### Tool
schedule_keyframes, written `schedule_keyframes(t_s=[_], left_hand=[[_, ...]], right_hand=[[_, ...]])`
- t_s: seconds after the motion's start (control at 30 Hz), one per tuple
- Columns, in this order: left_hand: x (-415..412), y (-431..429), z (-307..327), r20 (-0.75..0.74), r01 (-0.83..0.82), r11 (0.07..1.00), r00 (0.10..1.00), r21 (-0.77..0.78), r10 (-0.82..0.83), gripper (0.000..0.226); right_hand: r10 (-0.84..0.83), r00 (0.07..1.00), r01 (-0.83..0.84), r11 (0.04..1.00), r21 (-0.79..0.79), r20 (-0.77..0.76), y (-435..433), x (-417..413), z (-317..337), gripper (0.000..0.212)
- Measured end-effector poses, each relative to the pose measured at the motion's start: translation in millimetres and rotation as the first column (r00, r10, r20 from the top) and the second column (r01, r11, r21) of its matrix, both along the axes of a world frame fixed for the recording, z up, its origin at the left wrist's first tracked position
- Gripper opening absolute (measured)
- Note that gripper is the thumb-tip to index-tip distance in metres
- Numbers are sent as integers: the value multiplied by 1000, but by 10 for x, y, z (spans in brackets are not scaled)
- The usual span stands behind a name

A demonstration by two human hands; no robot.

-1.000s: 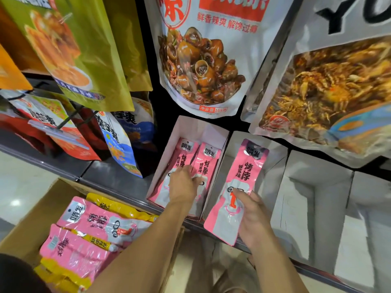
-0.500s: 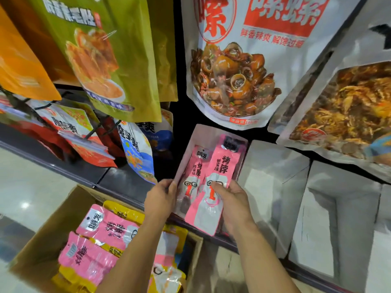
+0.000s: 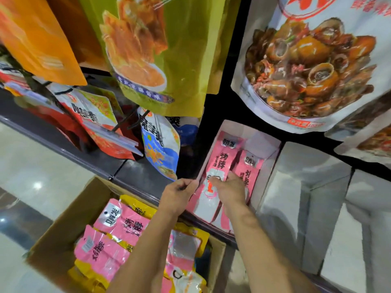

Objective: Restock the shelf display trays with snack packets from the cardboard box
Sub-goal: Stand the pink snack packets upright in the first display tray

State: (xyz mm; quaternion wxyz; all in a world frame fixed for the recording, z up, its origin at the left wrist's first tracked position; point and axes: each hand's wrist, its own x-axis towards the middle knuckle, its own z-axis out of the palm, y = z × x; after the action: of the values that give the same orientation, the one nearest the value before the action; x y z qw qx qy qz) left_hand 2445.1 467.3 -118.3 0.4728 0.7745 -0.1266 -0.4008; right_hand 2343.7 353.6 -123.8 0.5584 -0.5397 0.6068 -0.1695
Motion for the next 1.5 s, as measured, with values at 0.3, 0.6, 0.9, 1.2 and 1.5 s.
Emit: schedule_keyframes(t_s=[0.3,0.6,0.9,1.2,1.5], left_hand=[[-27,-27,77,71,23,995,997,93,-30,19],[-78,212,417,298,238,925,897,298,-327,47],[-79,1023,841,537,70,880,769,469,-347,48],[-67,2033,847,492,-54,753,787,656,-372,52],[-71,2359,607,302,-11,720,912,694,-278,62]], right_hand=[[164,927,-229,960,-164,-336,-4,67,88,50],[267,825,-433,864,-255,-498,261,-229,537,61],[471,615,-760,569,-316,-633,774,-332,1055,59],[571,493,-864,410,-292,-657,1411,-138,1030,64],[625,350,-934,294,-205,-697,1824,57,840,60]])
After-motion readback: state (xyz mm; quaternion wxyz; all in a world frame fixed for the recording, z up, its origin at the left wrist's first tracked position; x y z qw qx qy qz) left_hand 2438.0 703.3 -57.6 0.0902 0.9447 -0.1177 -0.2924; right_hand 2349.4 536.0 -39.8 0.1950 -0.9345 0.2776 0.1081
